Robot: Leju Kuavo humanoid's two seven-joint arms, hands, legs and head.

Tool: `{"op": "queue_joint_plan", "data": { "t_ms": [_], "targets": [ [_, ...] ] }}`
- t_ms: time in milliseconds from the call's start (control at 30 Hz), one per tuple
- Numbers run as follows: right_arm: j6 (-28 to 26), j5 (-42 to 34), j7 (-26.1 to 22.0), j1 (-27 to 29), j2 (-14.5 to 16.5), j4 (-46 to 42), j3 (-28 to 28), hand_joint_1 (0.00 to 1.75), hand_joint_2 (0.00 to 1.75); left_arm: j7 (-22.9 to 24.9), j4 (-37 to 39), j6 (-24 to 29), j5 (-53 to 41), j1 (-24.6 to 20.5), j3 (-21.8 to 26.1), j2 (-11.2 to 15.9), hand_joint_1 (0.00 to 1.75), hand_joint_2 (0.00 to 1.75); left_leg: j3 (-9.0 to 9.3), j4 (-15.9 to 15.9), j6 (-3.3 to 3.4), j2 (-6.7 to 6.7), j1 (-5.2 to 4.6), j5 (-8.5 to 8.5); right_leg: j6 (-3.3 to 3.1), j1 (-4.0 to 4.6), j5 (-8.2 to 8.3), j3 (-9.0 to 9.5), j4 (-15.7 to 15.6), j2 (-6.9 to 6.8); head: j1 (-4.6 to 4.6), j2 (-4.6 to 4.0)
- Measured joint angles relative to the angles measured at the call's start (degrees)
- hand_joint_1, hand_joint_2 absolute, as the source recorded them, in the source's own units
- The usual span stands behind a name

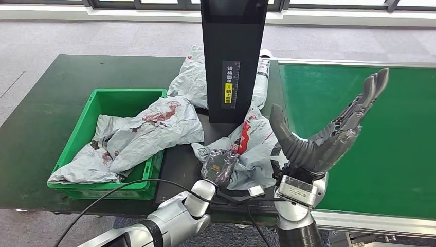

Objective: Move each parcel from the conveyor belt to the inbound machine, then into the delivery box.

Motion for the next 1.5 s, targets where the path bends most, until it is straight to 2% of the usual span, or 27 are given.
{"op": "queue_joint_plan", "data": {
  "t_ms": [67,133,233,367,533,600,700,767,933,1100,1367,1500],
  "targets": [
    [0.0,0.5,0.01,0.04,0.01,-0.03,0.0,0.0,1.75,1.03,-4.04,0.0,-11.1,1.12,2.96,0.86,1.75,1.75,-0.01,0.0,0.0,0.0,0.0,0.0,0.0,0.0,0.0,-0.01,0.0,0.0,0.0,0.01],
    [0.0,1.01,0.01,0.08,0.02,-0.06,0.0,0.0,1.75,1.46,-9.93,0.01,-19.36,2.64,8.05,1.77,1.75,1.75,-0.03,0.0,0.0,0.02,0.0,0.0,0.0,0.0,0.0,-0.03,0.0,0.01,0.01,0.0],
    [0.0,1.33,0.02,0.17,0.02,-0.09,0.0,0.0,1.75,2.07,-17.07,0.02,-21.41,3.51,13.47,2.99,1.75,1.75,-0.03,-0.01,0.0,0.07,0.0,-0.01,0.0,0.0,0.0,-0.05,0.0,0.02,0.01,-0.01],
    [0.0,1.36,0.02,0.2,0.0,-0.11,0.0,0.0,1.75,2.22,-22.06,0.01,-21.42,4.23,16.72,4.2,1.75,1.75,-0.03,-0.01,0.0,0.06,0.0,0.01,0.0,0.0,0.0,-0.04,0.0,-0.01,0.01,0.0],
    [0.0,1.4,0.02,0.2,0.01,-0.11,0.0,0.0,1.75,2.66,-24.9,0.0,-21.44,4.81,18.25,4.97,1.75,1.75,-0.04,0.0,-0.01,0.06,0.0,0.01,0.0,0.0,0.0,-0.03,0.01,0.0,0.01,0.0],
    [0.0,1.56,0.02,0.21,0.01,-0.11,0.0,0.0,1.75,6.46,-27.07,0.0,-21.44,4.7,18.0,5.71,1.75,1.75,-0.05,0.0,-0.01,0.06,0.0,0.01,0.0,0.0,0.01,-0.06,0.01,0.01,0.0,0.01],
    [0.0,1.71,0.03,0.21,0.02,-0.11,-0.01,0.0,1.75,15.84,-32.99,0.0,-21.45,2.39,15.56,8.4,1.75,1.75,-0.07,0.0,-0.02,0.06,0.01,0.02,-0.01,0.01,0.02,-0.1,0.01,0.02,0.0,0.0],
    [0.0,1.66,0.04,0.2,0.02,-0.11,-0.02,0.0,1.75,18.08,-36.77,0.0,-21.47,-0.22,14.09,10.55,1.75,1.75,-0.07,-0.01,-0.03,0.04,0.02,0.03,-0.01,0.02,0.02,-0.09,0.03,0.0,0.01,0.0],
    [0.0,1.55,0.08,0.23,0.02,-0.11,-0.14,0.0,1.75,18.18,-44.3,0.0,-21.49,-4.91,14.0,16.01,1.75,1.75,-0.05,-0.02,-0.07,0.06,0.02,0.07,-0.04,0.01,0.03,-0.09,0.06,0.05,0.0,0.0],
    [0.0,1.59,0.1,0.29,0.02,-0.11,-0.38,0.0,1.75,18.19,-50.26,0.0,-21.49,-5.32,18.24,20.53,1.75,1.75,-0.04,-0.02,-0.08,0.07,0.02,0.07,-0.04,0.01,0.03,-0.1,0.07,0.06,-0.01,0.0],
    [0.0,1.42,0.1,0.29,0.02,-0.11,-0.42,0.0,1.75,18.19,-53.47,-0.02,-21.49,-4.99,21.01,23.0,1.75,1.75,-0.06,-0.02,-0.08,0.06,0.01,0.07,-0.04,0.01,0.03,-0.08,0.06,0.04,0.01,0.0],
    [0.0,0.81,0.1,0.29,0.02,-0.11,-0.42,0.0,1.75,17.28,-55.36,-0.02,-21.49,-3.03,24.02,23.78,1.75,1.75,-0.05,-0.03,-0.08,0.09,0.02,0.06,-0.04,0.01,0.03,-0.11,0.07,0.1,0.01,0.0]
  ]
}}
